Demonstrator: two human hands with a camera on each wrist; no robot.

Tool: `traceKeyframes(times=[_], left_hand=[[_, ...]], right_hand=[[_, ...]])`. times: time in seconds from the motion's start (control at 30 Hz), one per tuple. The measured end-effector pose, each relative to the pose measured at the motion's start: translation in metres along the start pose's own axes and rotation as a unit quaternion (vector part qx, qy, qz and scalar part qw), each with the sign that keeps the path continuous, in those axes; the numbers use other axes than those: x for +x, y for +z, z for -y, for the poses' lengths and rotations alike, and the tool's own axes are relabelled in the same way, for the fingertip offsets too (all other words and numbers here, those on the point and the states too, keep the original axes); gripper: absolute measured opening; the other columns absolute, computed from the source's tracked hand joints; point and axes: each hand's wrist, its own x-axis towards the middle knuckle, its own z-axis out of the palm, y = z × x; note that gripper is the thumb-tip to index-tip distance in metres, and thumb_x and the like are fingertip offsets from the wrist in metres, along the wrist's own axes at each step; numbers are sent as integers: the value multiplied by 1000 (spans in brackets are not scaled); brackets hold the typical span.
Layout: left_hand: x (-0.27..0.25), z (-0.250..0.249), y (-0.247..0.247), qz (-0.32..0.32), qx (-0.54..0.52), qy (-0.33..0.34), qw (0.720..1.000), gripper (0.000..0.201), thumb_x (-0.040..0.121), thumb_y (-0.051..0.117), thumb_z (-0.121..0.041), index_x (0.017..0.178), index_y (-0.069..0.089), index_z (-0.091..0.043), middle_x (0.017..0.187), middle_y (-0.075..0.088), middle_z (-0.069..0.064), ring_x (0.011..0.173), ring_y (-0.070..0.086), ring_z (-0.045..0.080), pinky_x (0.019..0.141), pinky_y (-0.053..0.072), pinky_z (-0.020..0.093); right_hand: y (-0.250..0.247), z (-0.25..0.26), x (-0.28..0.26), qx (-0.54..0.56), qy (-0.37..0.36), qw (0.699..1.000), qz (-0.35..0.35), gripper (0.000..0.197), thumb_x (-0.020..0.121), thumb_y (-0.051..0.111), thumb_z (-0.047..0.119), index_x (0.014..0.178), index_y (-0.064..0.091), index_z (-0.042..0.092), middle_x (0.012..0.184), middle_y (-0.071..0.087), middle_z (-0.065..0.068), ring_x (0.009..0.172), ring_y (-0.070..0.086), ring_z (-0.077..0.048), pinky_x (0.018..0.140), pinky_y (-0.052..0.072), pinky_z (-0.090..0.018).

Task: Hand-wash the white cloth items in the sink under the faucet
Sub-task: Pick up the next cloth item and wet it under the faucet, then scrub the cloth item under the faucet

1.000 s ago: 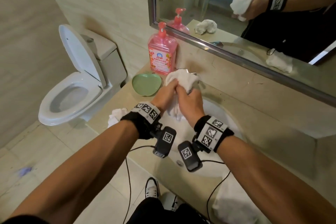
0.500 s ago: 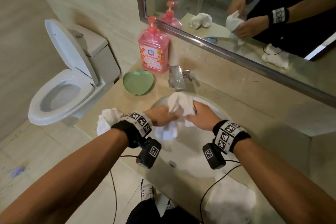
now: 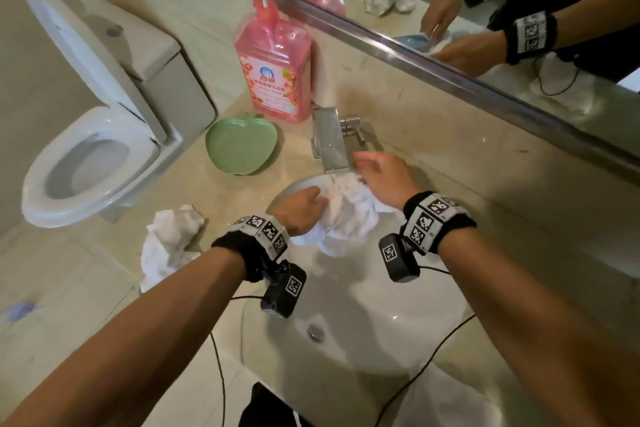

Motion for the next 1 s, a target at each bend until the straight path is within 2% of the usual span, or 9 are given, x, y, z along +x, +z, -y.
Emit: traceKeyframes(times=[0.13, 0.27, 0.47, 0.57, 0.67, 0.73, 0.8, 0.87, 1.0], left_hand=[[17, 6, -6, -33, -87, 25, 995, 31, 103, 39, -30, 96, 55, -5, 96, 61, 14, 86, 55, 27, 78, 44, 38], [26, 8, -11, -17, -134, 22, 991, 19, 103, 41, -34, 95, 56, -23, 94, 61, -2, 90, 57, 21, 76, 44, 32], [36, -2, -11, 19, -160, -14, 987, 39, 94, 50, -39, 124, 63, -18, 119, 68, 5, 107, 64, 23, 94, 49, 33], [40, -10, -7, 11, -163, -10, 987, 37, 98, 47, -28, 130, 61, -17, 125, 65, 5, 115, 60, 23, 95, 42, 28], [42, -9, -9, -1, -175, 7, 985, 33, 99, 46, -10, 128, 62, -15, 125, 65, 4, 118, 58, 23, 101, 40, 31], [40, -2, -15, -20, -156, 21, 987, 24, 100, 45, -13, 117, 61, -16, 121, 66, 6, 114, 59, 25, 102, 45, 39], [36, 8, -24, -40, -146, 24, 988, 8, 99, 51, -27, 103, 57, -22, 110, 67, 6, 102, 64, 25, 92, 50, 40], [30, 19, -33, -50, -160, 32, 985, 14, 95, 60, -36, 97, 59, -22, 96, 68, 0, 87, 65, 20, 83, 52, 36], [26, 37, -45, -43, -163, 53, 984, 21, 98, 56, -35, 82, 59, -22, 79, 63, -3, 75, 56, 16, 77, 48, 35]], right_hand=[[3, 4, 20, 23, -18, 999, -31, 42, 103, 41, 6, 144, 51, 12, 142, 58, -4, 126, 56, -17, 99, 44, -21], [9, -6, 26, 16, -24, 998, -52, 44, 101, 44, 9, 143, 53, 15, 140, 61, -2, 127, 58, -18, 111, 44, -36], [-1, -20, 33, -6, -27, 996, -80, 46, 96, 46, 11, 139, 58, 25, 133, 66, 5, 108, 68, -25, 97, 54, -38], [-4, -30, 34, -34, -9, 998, -47, 40, 98, 54, 34, 136, 58, 22, 128, 65, 9, 108, 65, -16, 94, 51, -33], [1, -42, 27, -55, 40, 996, 58, 54, 85, 68, 53, 129, 61, 22, 115, 65, 9, 99, 63, -11, 78, 44, -21], [10, -51, 23, -91, 50, 989, 107, 35, 81, 73, 43, 110, 70, 25, 103, 71, 7, 94, 67, -13, 67, 43, -16], [23, -51, 24, -69, 53, 987, 136, 17, 82, 70, 27, 98, 70, 24, 95, 71, 4, 93, 67, -20, 70, 46, -23], [35, -44, 32, -45, 36, 989, 139, 18, 84, 63, 19, 101, 66, 16, 91, 70, -2, 87, 66, -26, 67, 45, -26], [50, -29, 47, 103, 54, 990, 78, 23, 92, 57, 14, 91, 65, 36, 79, 66, 16, 72, 62, -10, 60, 49, -19]])
